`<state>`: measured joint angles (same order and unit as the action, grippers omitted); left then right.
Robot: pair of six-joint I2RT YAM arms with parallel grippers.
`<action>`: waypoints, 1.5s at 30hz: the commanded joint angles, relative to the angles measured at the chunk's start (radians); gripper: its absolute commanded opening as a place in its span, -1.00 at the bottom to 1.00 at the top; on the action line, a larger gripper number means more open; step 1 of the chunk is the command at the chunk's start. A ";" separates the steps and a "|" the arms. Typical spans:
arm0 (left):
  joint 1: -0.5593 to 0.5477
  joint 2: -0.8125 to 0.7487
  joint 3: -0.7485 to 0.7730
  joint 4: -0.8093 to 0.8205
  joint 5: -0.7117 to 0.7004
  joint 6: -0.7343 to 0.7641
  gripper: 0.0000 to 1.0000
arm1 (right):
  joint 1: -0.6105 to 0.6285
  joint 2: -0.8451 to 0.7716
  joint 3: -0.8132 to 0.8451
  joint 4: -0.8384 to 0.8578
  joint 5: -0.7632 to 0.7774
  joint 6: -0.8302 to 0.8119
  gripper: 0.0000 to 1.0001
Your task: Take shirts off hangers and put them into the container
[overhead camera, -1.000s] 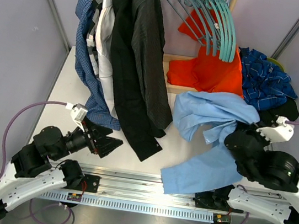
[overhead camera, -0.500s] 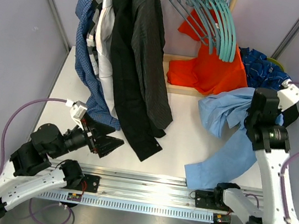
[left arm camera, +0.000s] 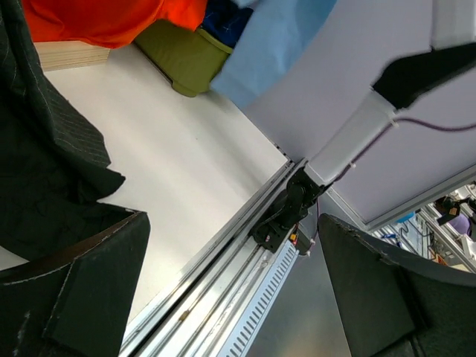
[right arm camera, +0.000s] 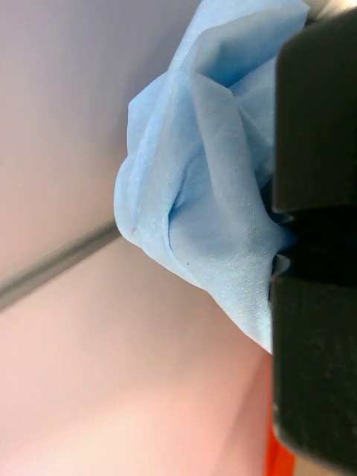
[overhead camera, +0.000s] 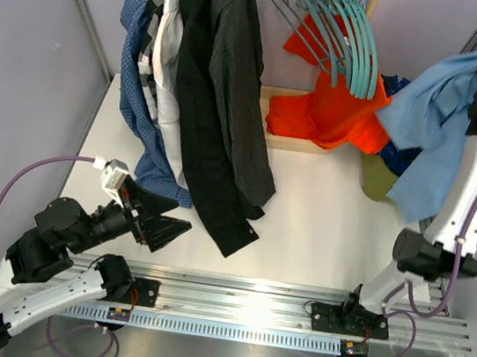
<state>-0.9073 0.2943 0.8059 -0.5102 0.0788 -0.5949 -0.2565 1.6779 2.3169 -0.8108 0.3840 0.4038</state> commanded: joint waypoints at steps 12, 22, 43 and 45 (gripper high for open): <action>0.001 -0.076 0.010 -0.034 -0.053 -0.048 0.98 | -0.004 0.219 0.321 0.874 -0.197 -0.160 -1.00; 0.002 -0.098 -0.011 -0.062 -0.074 -0.057 0.98 | -0.004 0.365 0.102 0.699 -0.235 -0.082 -1.00; 0.001 -0.185 -0.128 -0.037 -0.065 -0.131 0.98 | -0.007 0.692 -0.173 0.035 -0.114 0.191 -1.00; 0.001 -0.213 -0.128 -0.053 -0.074 -0.132 0.98 | -0.007 0.631 -0.166 0.038 -0.138 0.201 -1.00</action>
<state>-0.9073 0.1196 0.6811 -0.5838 0.0151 -0.7094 -0.2630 2.3470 2.1670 -0.5137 0.2989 0.5777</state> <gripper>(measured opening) 0.987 0.031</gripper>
